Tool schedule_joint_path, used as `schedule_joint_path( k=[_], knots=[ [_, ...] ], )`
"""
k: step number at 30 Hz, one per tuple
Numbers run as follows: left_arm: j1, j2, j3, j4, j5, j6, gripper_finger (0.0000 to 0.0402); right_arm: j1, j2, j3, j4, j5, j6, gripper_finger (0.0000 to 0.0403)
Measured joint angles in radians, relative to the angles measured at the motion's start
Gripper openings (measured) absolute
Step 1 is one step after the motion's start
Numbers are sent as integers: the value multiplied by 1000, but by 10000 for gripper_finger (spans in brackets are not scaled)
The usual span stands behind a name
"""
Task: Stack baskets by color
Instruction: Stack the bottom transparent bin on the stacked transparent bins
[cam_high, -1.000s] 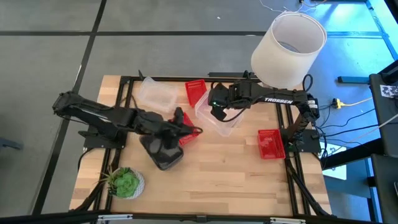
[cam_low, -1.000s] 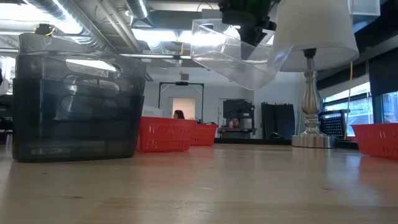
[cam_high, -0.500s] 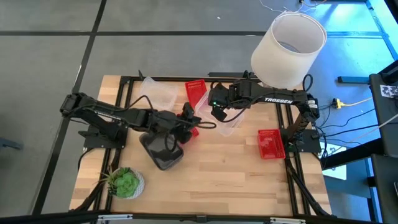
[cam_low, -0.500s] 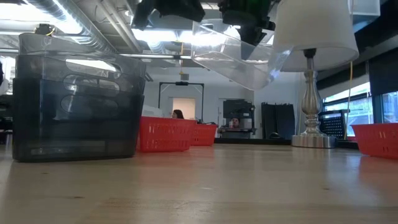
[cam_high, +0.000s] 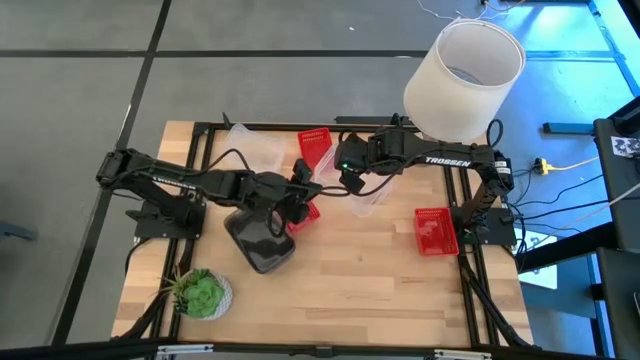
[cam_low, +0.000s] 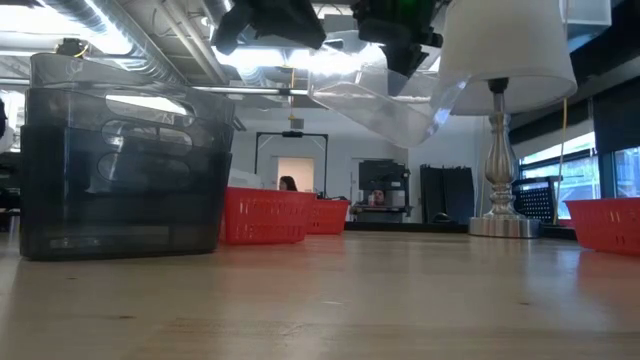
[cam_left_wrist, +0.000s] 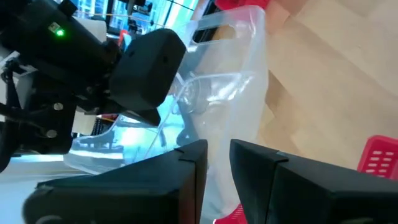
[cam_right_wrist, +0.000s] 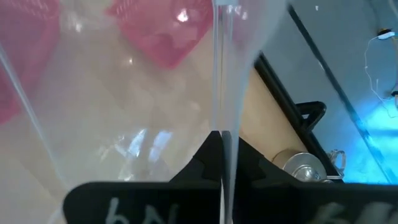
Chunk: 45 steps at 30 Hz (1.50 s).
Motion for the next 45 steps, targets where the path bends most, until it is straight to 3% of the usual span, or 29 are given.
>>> schedule_joint_path(
  k=[9, 18, 31, 38, 45],
  knots=[
    [-21, 0, 0, 2, -8, 56, 62, 0, 0, 0, -1, 85, -4, 0],
    [-11, 0, 0, 20, -139, 128, 62, 0, 0, 0, 5, 224, 5, 0],
    [9, 55, 1, 39, -162, 263, 62, 1, 0, -1, 12, 229, 3, 0],
    [11, 153, 0, 122, -356, 478, 62, 0, 1, -1, 13, 233, 0, 0],
    [12, 164, 0, 166, -368, 551, 64, 0, 1, -1, 13, 230, 0, 0]
  ],
)
